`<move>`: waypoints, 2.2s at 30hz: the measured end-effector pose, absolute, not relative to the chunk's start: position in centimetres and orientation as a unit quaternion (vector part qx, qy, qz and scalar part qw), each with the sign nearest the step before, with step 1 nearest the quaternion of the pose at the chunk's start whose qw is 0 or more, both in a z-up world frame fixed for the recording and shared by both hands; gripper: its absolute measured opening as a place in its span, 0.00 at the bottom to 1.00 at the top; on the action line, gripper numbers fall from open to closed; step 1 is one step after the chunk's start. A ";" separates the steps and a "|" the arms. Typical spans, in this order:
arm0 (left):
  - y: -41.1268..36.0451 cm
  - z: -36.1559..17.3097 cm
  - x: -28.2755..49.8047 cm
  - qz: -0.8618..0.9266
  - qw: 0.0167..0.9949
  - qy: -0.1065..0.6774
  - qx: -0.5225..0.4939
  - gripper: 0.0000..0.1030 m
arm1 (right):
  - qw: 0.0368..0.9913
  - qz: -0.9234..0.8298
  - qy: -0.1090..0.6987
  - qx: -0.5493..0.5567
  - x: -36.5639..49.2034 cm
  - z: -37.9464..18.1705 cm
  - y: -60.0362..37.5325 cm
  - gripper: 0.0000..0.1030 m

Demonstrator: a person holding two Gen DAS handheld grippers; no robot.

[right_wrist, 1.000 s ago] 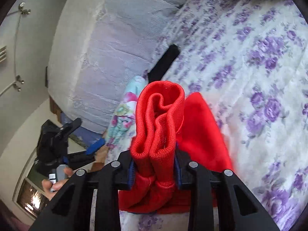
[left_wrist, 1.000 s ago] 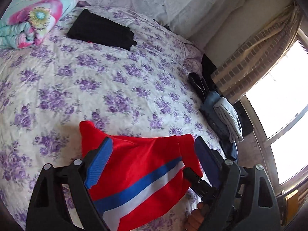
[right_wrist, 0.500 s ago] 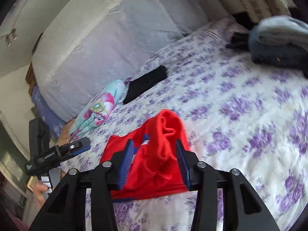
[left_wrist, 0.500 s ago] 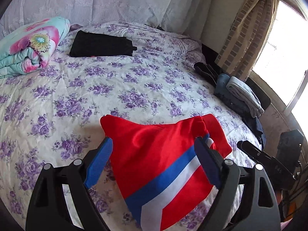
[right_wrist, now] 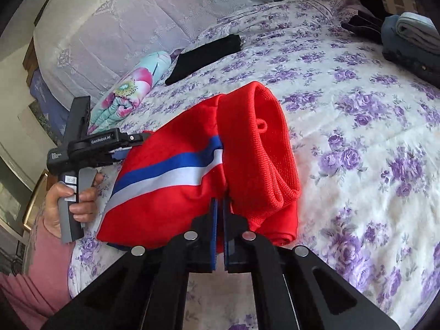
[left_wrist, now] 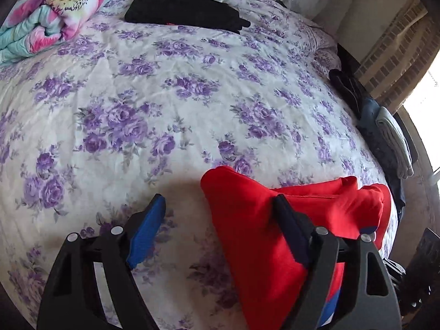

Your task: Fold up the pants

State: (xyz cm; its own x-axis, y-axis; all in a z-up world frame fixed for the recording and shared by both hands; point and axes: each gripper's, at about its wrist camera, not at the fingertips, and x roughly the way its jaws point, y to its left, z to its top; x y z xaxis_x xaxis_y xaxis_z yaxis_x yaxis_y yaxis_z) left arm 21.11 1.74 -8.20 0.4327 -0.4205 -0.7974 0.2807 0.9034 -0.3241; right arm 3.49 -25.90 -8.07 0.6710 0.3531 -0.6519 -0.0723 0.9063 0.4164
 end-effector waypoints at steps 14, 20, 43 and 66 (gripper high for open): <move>4.4 -5.9 19.3 -0.136 0.879 0.452 -0.063 0.76 | 0.919 0.060 0.350 0.171 10.1 -6.0 -26.9 0.25; 7.9 -6.8 20.1 -0.136 0.859 0.469 -0.153 0.76 | 0.943 0.157 0.273 0.104 4.3 -2.4 -21.1 0.39; 2.1 -4.3 16.2 -0.180 0.893 0.412 -0.036 0.82 | 0.935 0.184 0.296 0.069 -1.1 -6.0 -20.0 0.65; 2.3 -6.1 8.1 -0.244 0.849 0.456 -0.108 0.82 | 0.936 0.183 0.276 0.116 -3.5 -4.5 -24.5 0.75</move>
